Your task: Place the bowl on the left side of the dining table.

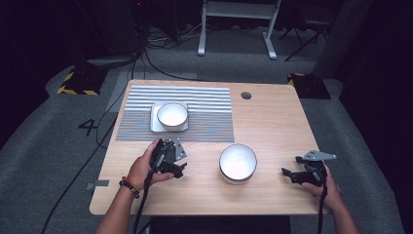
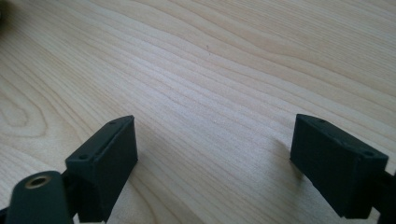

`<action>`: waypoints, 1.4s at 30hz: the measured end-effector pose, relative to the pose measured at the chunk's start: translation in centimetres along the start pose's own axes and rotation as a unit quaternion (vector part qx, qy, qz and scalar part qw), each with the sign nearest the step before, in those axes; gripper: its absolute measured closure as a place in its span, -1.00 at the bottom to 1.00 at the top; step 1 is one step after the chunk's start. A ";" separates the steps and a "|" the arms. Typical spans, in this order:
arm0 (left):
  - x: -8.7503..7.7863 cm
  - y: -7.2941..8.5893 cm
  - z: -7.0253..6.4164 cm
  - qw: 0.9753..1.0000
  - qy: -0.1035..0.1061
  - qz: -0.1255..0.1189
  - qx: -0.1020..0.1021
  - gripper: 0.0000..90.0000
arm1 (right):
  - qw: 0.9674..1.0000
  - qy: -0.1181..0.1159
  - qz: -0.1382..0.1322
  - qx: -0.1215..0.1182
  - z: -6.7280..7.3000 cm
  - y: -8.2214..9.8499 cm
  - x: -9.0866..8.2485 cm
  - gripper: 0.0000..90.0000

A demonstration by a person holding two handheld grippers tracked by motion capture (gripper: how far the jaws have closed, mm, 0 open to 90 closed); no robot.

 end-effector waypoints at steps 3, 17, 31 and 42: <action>0.0 0.4 -0.1 1.000 0.007 0.003 -0.004 -0.63 | 1.000 0.000 0.000 0.000 0.0 0.0 0.0 -0.67; -0.1 2.6 -0.3 1.000 0.007 0.013 -0.017 -0.63 | 1.000 0.000 0.000 0.000 0.0 0.0 0.0 -0.67; -0.2 4.3 -0.4 0.999 0.011 0.007 -0.042 -0.63 | 1.000 0.000 0.000 0.000 0.0 0.0 0.0 -0.67; -0.5 6.7 -0.2 0.997 0.017 0.004 -0.074 -0.62 | 1.000 0.000 0.000 -0.001 0.0 0.0 0.0 -0.67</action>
Point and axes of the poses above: each handheld gripper's, and its own axes: x roughly forward along the jaws, y roughly out of its underside, z roughly to its left, the point moved 3 cm from there along x, roughly forward along the jaws, and after that the axes turned 11 degrees about -x, right-handed, at the moved point
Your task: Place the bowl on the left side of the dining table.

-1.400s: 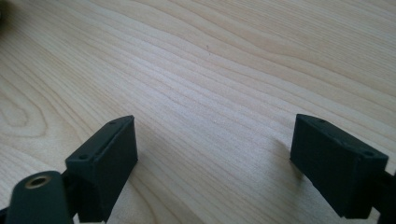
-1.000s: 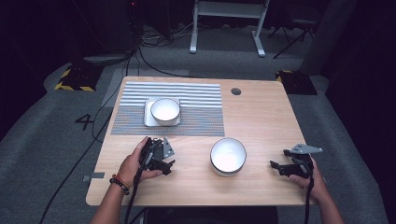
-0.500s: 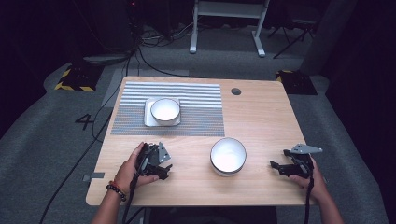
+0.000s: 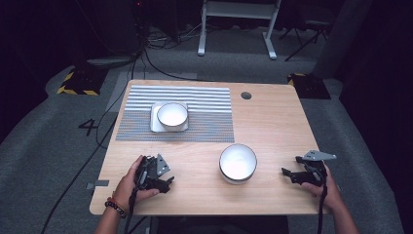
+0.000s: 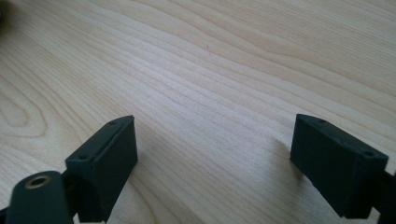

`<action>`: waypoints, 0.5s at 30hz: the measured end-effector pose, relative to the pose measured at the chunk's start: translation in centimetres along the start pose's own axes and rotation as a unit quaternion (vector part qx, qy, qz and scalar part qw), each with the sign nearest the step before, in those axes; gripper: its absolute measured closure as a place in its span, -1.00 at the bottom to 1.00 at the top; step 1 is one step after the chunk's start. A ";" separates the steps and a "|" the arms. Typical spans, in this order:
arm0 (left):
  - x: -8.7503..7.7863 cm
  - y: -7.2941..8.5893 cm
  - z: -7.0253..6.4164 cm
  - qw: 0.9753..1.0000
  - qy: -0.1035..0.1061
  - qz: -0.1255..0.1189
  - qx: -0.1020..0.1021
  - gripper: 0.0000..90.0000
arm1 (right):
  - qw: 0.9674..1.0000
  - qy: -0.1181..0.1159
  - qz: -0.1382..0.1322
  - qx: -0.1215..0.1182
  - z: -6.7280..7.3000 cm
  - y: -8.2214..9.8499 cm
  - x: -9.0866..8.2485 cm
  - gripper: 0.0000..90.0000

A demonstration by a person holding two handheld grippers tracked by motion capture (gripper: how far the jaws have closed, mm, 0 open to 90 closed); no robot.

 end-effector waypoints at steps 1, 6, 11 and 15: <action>0.0 0.0 0.0 1.000 0.000 0.000 0.000 -0.62 | 1.000 0.000 0.000 0.000 0.0 0.0 0.0 -0.67; -0.2 1.1 0.5 1.000 0.012 -0.009 -0.026 -0.62 | 1.000 0.000 0.000 0.001 0.0 0.0 0.0 -0.67; -0.4 2.0 1.2 0.998 0.022 -0.014 -0.054 -0.61 | 1.000 0.000 0.000 0.001 0.0 0.0 0.0 -0.67; -0.4 2.4 1.5 0.997 0.025 -0.021 -0.067 -0.60 | 1.000 0.001 0.000 0.001 0.0 0.0 0.0 -0.67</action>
Point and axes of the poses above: each handheld gripper's, and its own axes: x roughly forward along the jaws, y roughly out of its underside, z roughly to its left, the point moved 3 cm from there along x, roughly forward along the jaws, and after that the axes turned 11 degrees about -x, right-handed, at the moved point
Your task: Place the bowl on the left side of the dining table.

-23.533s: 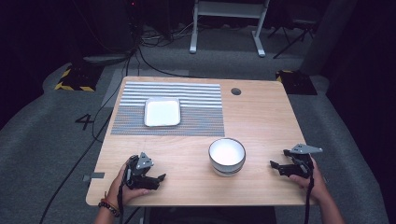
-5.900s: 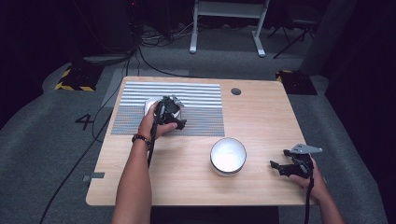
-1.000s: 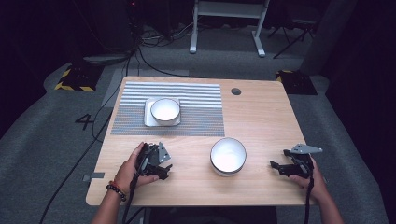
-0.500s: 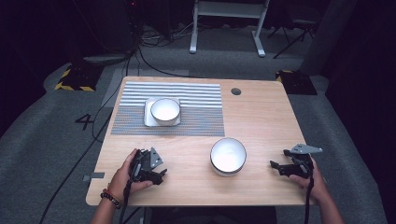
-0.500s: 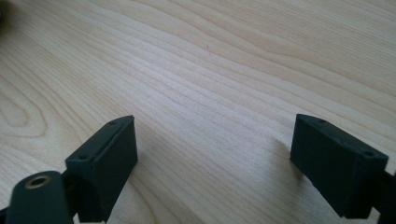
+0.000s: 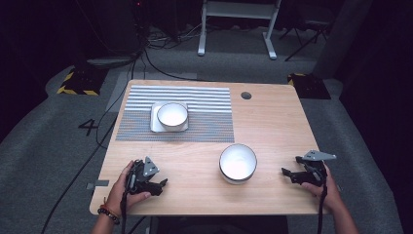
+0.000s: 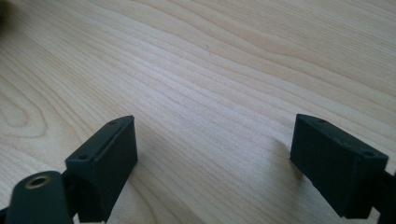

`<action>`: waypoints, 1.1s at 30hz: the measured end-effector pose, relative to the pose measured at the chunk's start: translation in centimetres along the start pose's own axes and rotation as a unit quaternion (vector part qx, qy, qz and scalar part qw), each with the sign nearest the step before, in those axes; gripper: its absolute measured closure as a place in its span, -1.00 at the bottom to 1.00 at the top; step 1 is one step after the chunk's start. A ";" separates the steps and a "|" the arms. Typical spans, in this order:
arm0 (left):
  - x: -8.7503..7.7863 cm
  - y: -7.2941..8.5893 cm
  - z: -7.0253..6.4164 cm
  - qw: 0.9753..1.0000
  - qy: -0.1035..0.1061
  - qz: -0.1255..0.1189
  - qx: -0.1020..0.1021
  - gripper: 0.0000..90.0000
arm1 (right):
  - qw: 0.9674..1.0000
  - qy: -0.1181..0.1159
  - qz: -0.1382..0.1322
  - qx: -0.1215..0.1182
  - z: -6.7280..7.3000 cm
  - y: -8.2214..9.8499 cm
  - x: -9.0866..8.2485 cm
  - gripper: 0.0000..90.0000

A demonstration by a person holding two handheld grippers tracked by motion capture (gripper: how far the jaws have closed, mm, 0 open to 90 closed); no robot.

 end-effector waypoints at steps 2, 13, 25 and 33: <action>-0.1 0.5 0.3 1.000 0.013 -0.005 -0.020 -0.60 | 1.000 0.000 0.000 0.000 0.0 0.0 0.0 -0.67; -0.8 2.2 1.2 0.996 0.013 -0.025 -0.079 -0.62 | 1.000 0.000 0.000 0.000 0.0 0.0 0.0 -0.67; -1.1 2.7 1.7 0.995 0.015 -0.024 -0.095 -0.64 | 1.000 0.000 0.000 0.001 0.0 0.0 0.0 -0.67; -1.1 2.7 1.7 0.995 0.015 -0.024 -0.094 -0.64 | 1.000 0.000 0.000 0.000 0.0 0.0 0.0 -0.67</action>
Point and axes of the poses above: each handheld gripper's, and its own axes: x roughly forward along the jaws, y roughly out of its underside, z roughly to its left, the point moved 3 cm from there along x, roughly forward along the jaws, and after that the axes turned 11 degrees about -x, right-handed, at the moved point
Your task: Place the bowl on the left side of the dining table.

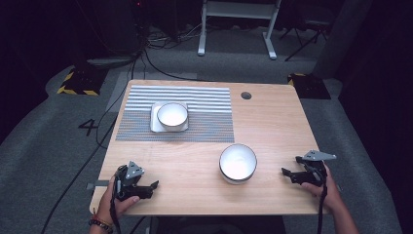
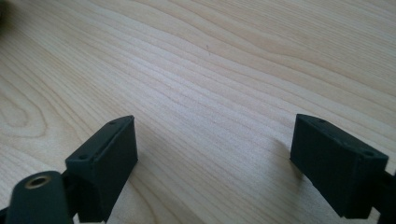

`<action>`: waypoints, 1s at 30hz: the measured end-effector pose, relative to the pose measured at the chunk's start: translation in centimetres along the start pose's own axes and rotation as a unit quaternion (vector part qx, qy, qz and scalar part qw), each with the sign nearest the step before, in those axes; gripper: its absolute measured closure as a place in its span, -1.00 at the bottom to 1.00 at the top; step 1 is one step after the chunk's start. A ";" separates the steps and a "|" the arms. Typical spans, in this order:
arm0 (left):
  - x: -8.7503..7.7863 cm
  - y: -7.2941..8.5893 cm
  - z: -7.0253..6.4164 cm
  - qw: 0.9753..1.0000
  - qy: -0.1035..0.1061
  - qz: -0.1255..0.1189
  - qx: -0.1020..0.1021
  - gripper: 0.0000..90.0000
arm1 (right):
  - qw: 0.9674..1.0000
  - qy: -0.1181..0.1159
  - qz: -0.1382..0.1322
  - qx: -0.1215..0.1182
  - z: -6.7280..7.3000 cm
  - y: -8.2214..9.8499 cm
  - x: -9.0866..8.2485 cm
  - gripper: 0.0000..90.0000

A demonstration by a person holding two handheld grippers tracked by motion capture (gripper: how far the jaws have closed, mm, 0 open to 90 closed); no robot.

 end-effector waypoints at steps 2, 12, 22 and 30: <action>0.0 0.0 0.0 1.000 0.000 0.000 0.000 -0.64 | 1.000 0.000 0.000 0.000 0.0 0.0 0.0 -0.67; 0.1 -0.1 0.0 1.000 -0.001 0.000 0.001 -0.66 | 1.000 0.000 0.000 -0.001 0.0 0.0 0.0 -0.67; 0.1 -0.1 -0.1 1.000 0.000 -0.001 -0.001 -0.66 | 1.000 -0.001 0.000 0.000 0.0 0.0 0.0 -0.67; 0.1 -0.1 -0.1 1.000 0.000 -0.001 -0.001 -0.66 | 1.000 -0.002 -0.001 -0.001 0.0 0.0 0.0 -0.67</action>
Point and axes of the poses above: each handheld gripper's, and its own axes: x roughly forward along the jaws, y roughly out of its underside, z roughly to its left, the point moved 3 cm from there along x, roughly forward along the jaws, and after that the axes turned 11 degrees about -x, right-handed, at the moved point
